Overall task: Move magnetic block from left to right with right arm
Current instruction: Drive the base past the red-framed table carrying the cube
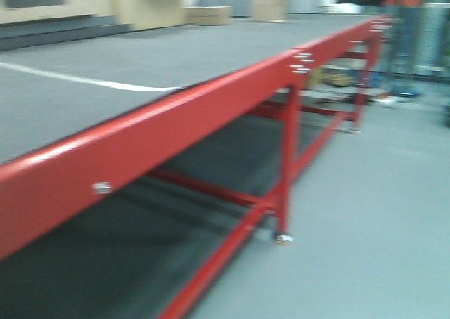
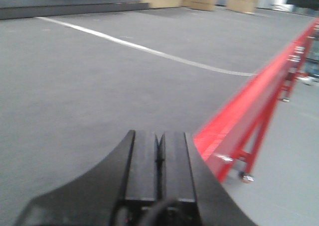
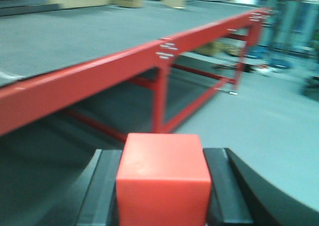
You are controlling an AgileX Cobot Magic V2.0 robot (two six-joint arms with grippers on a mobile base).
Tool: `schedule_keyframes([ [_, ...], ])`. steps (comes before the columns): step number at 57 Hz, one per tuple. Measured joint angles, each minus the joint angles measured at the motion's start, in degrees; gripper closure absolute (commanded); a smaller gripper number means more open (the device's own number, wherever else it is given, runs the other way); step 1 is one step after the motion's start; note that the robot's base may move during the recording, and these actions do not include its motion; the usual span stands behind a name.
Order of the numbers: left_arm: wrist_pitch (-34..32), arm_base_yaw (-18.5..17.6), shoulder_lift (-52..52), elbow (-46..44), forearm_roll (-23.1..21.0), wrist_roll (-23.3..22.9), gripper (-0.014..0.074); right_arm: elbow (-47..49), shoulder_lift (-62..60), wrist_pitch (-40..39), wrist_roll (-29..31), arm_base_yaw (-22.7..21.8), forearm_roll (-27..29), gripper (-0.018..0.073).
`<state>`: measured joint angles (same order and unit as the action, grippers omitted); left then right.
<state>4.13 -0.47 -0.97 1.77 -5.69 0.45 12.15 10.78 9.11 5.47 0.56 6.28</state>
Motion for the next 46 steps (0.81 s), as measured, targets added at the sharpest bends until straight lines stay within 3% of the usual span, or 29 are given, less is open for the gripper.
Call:
schedule_keyframes([
  [46, 0.0, 0.0, 0.0, 0.0, 0.0, 0.0, 0.0722, 0.0, 0.0, 0.0, 0.0, 0.0, -0.1, 0.0221],
])
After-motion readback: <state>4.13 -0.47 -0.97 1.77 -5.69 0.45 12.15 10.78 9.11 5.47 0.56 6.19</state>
